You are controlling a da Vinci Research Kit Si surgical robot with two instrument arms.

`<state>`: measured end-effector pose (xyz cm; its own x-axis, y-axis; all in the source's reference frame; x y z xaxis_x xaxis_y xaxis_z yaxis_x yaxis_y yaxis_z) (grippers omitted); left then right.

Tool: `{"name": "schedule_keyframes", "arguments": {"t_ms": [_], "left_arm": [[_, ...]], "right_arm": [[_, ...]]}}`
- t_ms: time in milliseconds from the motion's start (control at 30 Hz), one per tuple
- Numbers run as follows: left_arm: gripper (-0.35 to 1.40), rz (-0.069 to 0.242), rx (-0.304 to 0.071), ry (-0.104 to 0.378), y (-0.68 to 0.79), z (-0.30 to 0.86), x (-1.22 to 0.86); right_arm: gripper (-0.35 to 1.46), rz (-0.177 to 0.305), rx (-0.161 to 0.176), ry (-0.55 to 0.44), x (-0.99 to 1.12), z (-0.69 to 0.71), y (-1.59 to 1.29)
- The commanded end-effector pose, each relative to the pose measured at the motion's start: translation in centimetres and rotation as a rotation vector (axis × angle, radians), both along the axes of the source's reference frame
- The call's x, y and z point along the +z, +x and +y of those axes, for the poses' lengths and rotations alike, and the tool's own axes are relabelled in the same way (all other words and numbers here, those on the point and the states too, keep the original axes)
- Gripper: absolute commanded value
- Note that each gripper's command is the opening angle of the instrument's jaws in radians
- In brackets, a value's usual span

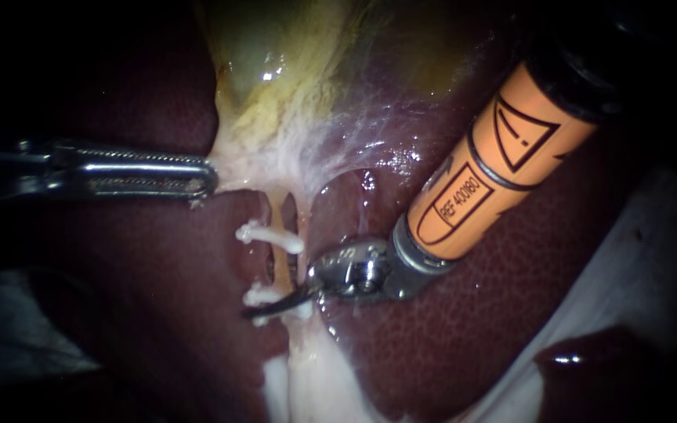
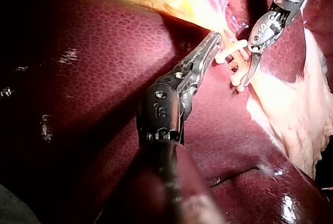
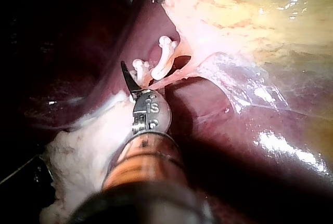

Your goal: Go to the cutting position left tube

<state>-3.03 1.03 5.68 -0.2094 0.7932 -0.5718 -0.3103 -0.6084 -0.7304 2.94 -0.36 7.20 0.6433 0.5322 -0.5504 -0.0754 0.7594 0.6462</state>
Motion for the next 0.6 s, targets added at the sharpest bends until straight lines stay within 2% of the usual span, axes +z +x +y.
{"name": "schedule_keyframes", "arguments": {"t_ms": [33, 233, 367, 600], "left_arm": [[-0.35, 0.0, 0.0, 0.0, 0.0, 0.0, 0.0], [-0.35, -0.001, 0.001, 0.0, 0.02, 0.0, 0.0], [-0.35, -0.002, 0.003, 0.0, 0.05, 0.0, 0.0], [-0.35, -0.002, 0.004, 0.0, 0.06, 0.0, 0.01]], "right_arm": [[1.26, 0.0, 0.0, 0.0, 0.0, 0.0, -0.01], [1.26, 0.001, -0.001, 0.002, -0.01, 0.01, -0.06], [1.19, 0.003, -0.008, 0.006, -0.05, 0.05, -0.21], [1.17, 0.016, 0.005, 0.006, -0.14, 0.27, -0.59]]}}
